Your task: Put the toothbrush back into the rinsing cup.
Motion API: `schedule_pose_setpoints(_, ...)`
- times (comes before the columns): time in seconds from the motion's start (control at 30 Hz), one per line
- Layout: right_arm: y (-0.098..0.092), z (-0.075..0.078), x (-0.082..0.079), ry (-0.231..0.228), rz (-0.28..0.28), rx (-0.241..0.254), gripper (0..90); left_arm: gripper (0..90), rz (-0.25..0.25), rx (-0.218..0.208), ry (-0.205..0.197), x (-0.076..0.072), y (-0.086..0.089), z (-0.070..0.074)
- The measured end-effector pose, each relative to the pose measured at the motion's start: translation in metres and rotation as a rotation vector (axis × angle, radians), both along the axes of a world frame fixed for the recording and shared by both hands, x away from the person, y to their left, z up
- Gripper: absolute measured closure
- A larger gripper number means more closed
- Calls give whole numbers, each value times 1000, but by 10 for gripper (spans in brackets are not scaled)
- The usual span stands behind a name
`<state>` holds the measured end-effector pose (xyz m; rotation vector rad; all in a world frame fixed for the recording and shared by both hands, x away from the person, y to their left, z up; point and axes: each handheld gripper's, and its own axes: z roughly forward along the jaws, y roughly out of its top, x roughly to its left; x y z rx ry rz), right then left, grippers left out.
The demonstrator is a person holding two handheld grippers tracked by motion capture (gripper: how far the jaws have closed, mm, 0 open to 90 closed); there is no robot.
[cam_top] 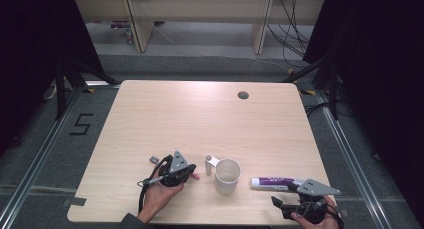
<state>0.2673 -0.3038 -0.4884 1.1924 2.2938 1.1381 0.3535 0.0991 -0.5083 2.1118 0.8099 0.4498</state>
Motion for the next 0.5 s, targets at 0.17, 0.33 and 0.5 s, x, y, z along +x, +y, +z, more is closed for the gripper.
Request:
schedule_pose_setpoints(0.17,1,0,0,-2,2,5,236,896,2,0,11,3,-5,-4)
schedule_pose_setpoints(0.33,0,0,0,-1,4,4,237,897,-10,14,29,2,-5,-7)
schedule_pose_setpoints(0.5,0,0,0,0,4,-4,237,896,-25,28,43,-5,-2,-8)
